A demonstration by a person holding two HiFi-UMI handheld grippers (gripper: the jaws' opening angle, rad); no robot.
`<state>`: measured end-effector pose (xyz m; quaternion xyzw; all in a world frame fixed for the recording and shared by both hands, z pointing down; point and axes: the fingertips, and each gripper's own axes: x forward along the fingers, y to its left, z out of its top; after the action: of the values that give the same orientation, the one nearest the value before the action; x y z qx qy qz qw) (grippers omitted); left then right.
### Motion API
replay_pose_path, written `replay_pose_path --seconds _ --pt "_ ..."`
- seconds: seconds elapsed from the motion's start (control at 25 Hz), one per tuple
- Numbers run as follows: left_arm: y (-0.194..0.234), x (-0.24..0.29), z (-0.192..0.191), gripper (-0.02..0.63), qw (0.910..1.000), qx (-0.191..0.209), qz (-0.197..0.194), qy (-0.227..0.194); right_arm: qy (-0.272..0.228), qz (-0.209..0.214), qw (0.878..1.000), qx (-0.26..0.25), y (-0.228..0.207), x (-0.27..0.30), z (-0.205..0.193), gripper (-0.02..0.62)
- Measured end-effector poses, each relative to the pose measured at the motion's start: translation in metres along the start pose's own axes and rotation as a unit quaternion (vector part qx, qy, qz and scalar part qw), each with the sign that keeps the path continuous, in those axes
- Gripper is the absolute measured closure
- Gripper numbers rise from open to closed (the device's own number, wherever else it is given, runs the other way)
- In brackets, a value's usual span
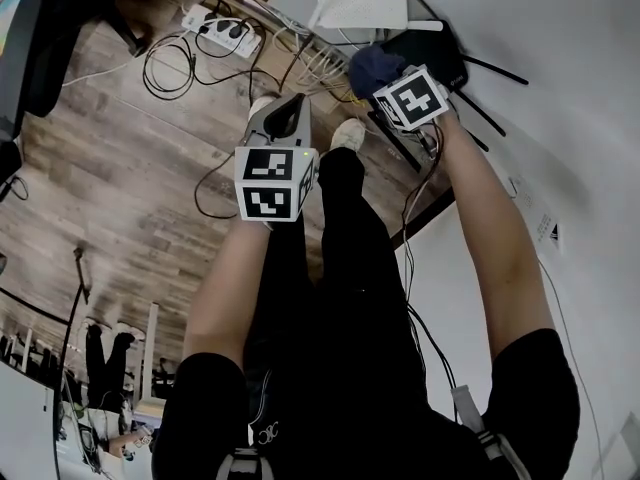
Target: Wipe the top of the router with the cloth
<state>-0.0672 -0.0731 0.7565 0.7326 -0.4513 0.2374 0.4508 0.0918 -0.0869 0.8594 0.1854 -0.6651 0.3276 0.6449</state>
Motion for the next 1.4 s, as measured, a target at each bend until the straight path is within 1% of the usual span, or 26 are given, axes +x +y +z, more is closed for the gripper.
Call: replay_pose_path --seconds 0.16,0.28,0.4,0.48,0.56,0.64,0.76,0.96,1.12,1.24,1.32,1.4 --pt "-0.002 0.001 -0.001 0.595 1.0 0.005 -0.006 0.005 0.013 0.014 1.0 0.002 0.002 0.003 -0.006 0.551" --pt "-0.003 0.001 -0.002 0.595 0.9999 0.01 -0.009 0.006 0.04 0.034 0.999 -0.001 0.006 0.003 -0.019 0.551" --pt "-0.004 0.002 -0.002 0.595 0.9999 0.01 -0.01 0.006 0.091 0.057 0.994 -0.023 0.012 0.005 -0.045 0.551" --pt "-0.006 0.003 -0.001 0.595 0.9999 0.011 -0.011 0.007 0.137 0.071 0.987 -0.048 0.016 0.006 -0.066 0.551" --pt "-0.008 0.005 -0.001 0.595 0.9998 0.014 -0.013 0.008 0.169 0.075 0.98 -0.069 0.017 0.007 -0.083 0.551" --pt "-0.01 0.005 -0.003 0.595 0.9997 0.016 -0.015 0.011 0.173 0.075 0.98 -0.071 0.017 0.009 -0.089 0.551" --pt "-0.014 0.007 -0.007 0.595 0.9996 0.018 -0.016 0.015 0.16 0.074 0.983 -0.053 0.014 0.011 -0.09 0.549" --pt "-0.018 0.009 -0.01 0.595 0.9994 0.023 -0.018 0.019 0.151 0.03 0.988 -0.025 -0.013 0.009 -0.091 0.55" --pt "-0.019 0.012 -0.009 0.595 0.9993 0.026 -0.018 0.021 0.146 -0.025 0.989 0.019 -0.055 0.004 -0.094 0.55" --pt "-0.023 0.015 -0.009 0.595 0.9991 0.028 -0.02 0.025 0.145 -0.057 0.985 0.078 -0.085 0.0 -0.1 0.551" --pt "-0.025 0.018 -0.01 0.595 0.9989 0.03 -0.021 0.028 0.151 -0.072 0.979 0.116 -0.102 -0.002 -0.105 0.551" --pt "-0.027 0.02 -0.01 0.595 0.9987 0.034 -0.022 0.031 0.161 -0.101 0.972 0.139 -0.122 -0.005 -0.11 0.551"
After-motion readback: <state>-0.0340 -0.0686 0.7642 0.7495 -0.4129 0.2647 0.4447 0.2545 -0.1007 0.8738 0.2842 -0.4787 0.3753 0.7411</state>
